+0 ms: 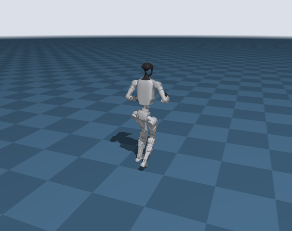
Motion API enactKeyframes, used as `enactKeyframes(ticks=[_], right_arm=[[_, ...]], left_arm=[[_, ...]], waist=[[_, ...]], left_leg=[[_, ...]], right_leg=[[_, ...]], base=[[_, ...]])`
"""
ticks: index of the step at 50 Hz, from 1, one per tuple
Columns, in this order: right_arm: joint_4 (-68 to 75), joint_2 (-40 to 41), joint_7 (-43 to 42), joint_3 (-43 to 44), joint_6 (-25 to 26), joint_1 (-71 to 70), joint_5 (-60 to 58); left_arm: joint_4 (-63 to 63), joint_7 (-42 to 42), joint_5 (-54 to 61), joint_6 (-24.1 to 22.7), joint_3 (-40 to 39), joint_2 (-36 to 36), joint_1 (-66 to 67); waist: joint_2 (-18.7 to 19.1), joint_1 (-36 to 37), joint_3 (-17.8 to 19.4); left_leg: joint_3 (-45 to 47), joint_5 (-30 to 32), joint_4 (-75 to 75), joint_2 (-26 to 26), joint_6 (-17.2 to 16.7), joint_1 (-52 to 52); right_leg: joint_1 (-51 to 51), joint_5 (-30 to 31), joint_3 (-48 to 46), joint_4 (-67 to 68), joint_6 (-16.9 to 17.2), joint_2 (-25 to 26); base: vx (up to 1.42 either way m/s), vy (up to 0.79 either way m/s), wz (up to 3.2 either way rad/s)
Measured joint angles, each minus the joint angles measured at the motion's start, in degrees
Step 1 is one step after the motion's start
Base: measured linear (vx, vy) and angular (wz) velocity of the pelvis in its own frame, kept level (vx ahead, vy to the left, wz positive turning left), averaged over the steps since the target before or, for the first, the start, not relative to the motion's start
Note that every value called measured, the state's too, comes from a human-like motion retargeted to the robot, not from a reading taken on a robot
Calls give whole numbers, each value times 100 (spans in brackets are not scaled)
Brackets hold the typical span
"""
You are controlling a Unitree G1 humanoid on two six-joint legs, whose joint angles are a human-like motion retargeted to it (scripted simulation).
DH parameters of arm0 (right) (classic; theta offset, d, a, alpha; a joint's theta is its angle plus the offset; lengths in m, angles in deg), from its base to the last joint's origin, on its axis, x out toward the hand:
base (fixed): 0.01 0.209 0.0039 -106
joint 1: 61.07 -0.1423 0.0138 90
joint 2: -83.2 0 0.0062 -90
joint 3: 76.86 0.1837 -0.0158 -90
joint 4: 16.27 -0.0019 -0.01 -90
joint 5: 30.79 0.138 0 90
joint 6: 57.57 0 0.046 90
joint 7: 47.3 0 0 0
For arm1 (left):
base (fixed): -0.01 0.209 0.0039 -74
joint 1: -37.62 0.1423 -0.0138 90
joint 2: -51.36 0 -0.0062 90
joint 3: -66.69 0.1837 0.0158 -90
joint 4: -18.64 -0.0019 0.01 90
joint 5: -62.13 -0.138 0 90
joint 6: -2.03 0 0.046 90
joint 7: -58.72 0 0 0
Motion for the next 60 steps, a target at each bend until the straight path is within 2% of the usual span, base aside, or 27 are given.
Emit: enactKeyframes(ticks=[2, 4, 8, 12, 13, 15, 18, 20, 23, 25, 26, 30, 33, 34, 36, 39, 40, 43, 45, 47, 50, 53, 55, 58, 60], right_arm=[[-389, 27, -169, 238, -78, 282, 334], [-696, 102, -369, 417, -197, 498, 618], [-1227, 278, -840, 703, -429, 691, 1030], [-1592, 441, -1296, 932, -629, 586, 1234], [-1653, 472, -1353, 937, -673, 558, 1249], [-1788, 471, -1570, 950, -759, 345, 1240], [-1970, 468, -1670, 807, -863, 148, 1168], [-2068, 438, -1738, 671, -876, -18, 1052], [-2142, 339, -1960, 463, -788, -412, 777], [-2164, 277, -2116, 353, -739, -597, 647], [-2168, 275, -2175, 326, -720, -637, 641], [-2186, 354, -2348, 274, -757, -636, 820], [-2149, 422, -2502, 261, -833, -563, 959], [-2140, 447, -2543, 251, -843, -516, 991], [-2129, 490, -2612, 234, -858, -418, 1044], [-2127, 548, -2656, 233, -912, -307, 1059], [-2136, 566, -2648, 244, -937, -273, 1042], [-2249, 602, -2503, 319, -1006, -207, 993], [-2348, 617, -2373, 468, -1035, -223, 1021], [-2397, 596, -2362, 593, -1038, -179, 1004], [-2383, 578, -2451, 786, -994, -107, 898], [-2308, 642, -2534, 989, -947, -101, 805], [-2328, 711, -2574, 1115, -942, -132, 817], [-2447, 787, -2668, 1244, -933, -145, 819], [-2532, 798, -2775, 1316, -871, -173, 803]], left_arm=[[-76, 303, 417, -154, 50, 44, -323], [-164, 524, 767, -314, 77, 151, -590], [-266, 840, 1318, -684, 140, 336, -1052], [-156, 886, 1768, -939, 341, 437, -1359], [-98, 869, 1817, -959, 414, 486, -1359], [54, 804, 2064, -1031, 549, 510, -1457], [291, 684, 2291, -982, 777, 700, -1356], [468, 598, 2434, -895, 905, 799, -1271], [876, 514, 2553, -669, 1027, 927, -1280], [1145, 552, 2542, -643, 1060, 1031, -1307], [1278, 577, 2549, -667, 1051, 1061, -1304], [1710, 801, 2488, -914, 858, 1090, -1332], [1853, 1109, 2341, -1150, 672, 1077, -1466], [1874, 1174, 2302, -1209, 629, 1086, -1488], [1891, 1300, 2242, -1318, 563, 1108, -1521], [1839, 1548, 2150, -1441, 575, 1112, -1567], [1809, 1619, 2106, -1459, 608, 1105, -1572], [1720, 1727, 1898, -1451, 767, 1023, -1584], [1628, 1775, 1709, -1372, 846, 896, -1674], [1536, 1753, 1563, -1267, 897, 776, -1623], [1389, 1702, 1410, -1164, 963, 639, -1482], [1199, 1659, 1274, -1157, 1042, 576, -1333], [1116, 1610, 1251, -1147, 1101, 582, -1220], [1101, 1570, 1325, -1084, 1162, 684, -999], [1173, 1539, 1370, -992, 1199, 725, -898]], waist=[[-42, -276, 54], [50, -561, 9], [376, -1047, -127], [742, -1236, -368], [731, -1284, -420], [1035, -1162, -516], [1028, -1070, -590], [1116, -923, -539], [1652, -448, -362], [1833, -93, -375], [1822, 38, -423], [1614, 322, -685], [1348, 247, -1029], [1307, 236, -1114], [1239, 226, -1270], [1025, 117, -1458], [941, 44, -1480], [710, -263, -1311], [526, -515, -1062], [572, -713, -975], [782, -945, -944], [1037, -1014, -1028], [1243, -939, -1080], [1345, -884, -1108], [1503, -757, -1023]], left_leg=[[168, -52, -425, -32, 37, 387], [289, -103, -816, 22, 5, 742], [437, -73, -1704, 207, -148, 1539], [614, 103, -2447, 459, -271, 2069], [697, 66, -2285, 444, -295, 2079], [698, -95, -2124, 759, -327, 2144], [647, -207, -864, 957, -361, 1941], [638, -75, 504, 1333, -419, 1612], [373, 251, 2688, 2415, -514, 660], [294, 274, 3315, 2811, -468, 50], [330, 199, 3272, 2831, -433, -218], [703, 69, 1890, 2537, -446, -1025], [1140, 518, -186, 1958, -630, -1216], [1254, 586, -473, 1888, -665, -1291], [1410, 609, -576, 1832, -641, -1407], [1518, 487, -383, 1596, -336, -1307], [1525, 366, -250, 1476, -196, -1233], [1507, -78, 15, 1009, 165, -795], [1459, -137, -375, 538, 297, -207], [1288, -200, -673, 355, 285, 236], [1029, -190, -1156, 297, 150, 845], [891, -12, -1492, 442, -78, 1248], [717, -23, -1160, 637, -229, 1280], [642, 30, 192, 773, -403, 1108], [642, 286, 1508, 1105, -667, 879]], right_leg=[[-610, 144, -266, 621, 27, -409], [-1209, 138, -447, 747, -118, -801], [-2084, 141, -589, -352, -478, -1272], [-2438, 373, -408, -2276, -544, -1041], [-2516, 360, -298, -2405, -530, -1033], [-2289, 585, -427, -3103, -572, -758], [-2228, 583, -344, -2552, -665, -580], [-2075, 401, -468, -2235, -812, -379], [-1666, 213, -1017, -2353, -1135, 250], [-1423, 140, -1203, -2564, -1252, 474], [-1294, 91, -1247, -2686, -1272, 459], [-787, -87, -1420, -3253, -1284, 145], [-533, -231, -1635, -3673, -1254, -280], [-516, -341, -1697, -3593, -1270, -330], [-513, -614, -1780, -3270, -1318, -375], [-495, -833, -1830, -2571, -1236, -603], [-497, -838, -1806, -2195, -1149, -711], [-767, -220, -1770, -534, -786, -1257], [-1044, -18, -1600, 202, -728, -1661], [-1435, -49, -1481, 258, -849, -1725], [-1983, -86, -1293, -597, -975, -1388], [-2209, 214, -941, -2310, -822, -490], [-2140, 512, -714, -3278, -737, 134], [-2153, 567, -495, -2927, -807, 559], [-2019, 429, -625, -2498, -999, 744]], base=[[41, 2, -96], [44, 4, -91], [50, 2, -73], [51, -4, -51], [47, -9, -31], [53, -10, -43], [48, -17, -14], [47, -16, -5], [46, -14, -21], [51, -10, -10], [55, -6, 21], [61, -2, 65], [63, 2, 105], [56, 2, 82], [56, 3, 51], [60, 7, 44], [59, 9, 62], [57, 11, 74], [58, 12, 83], [62, 11, 65], [66, 11, 57], [66, 13, 40], [60, 13, 30], [52, 13, 83], [51, 15, 103]])
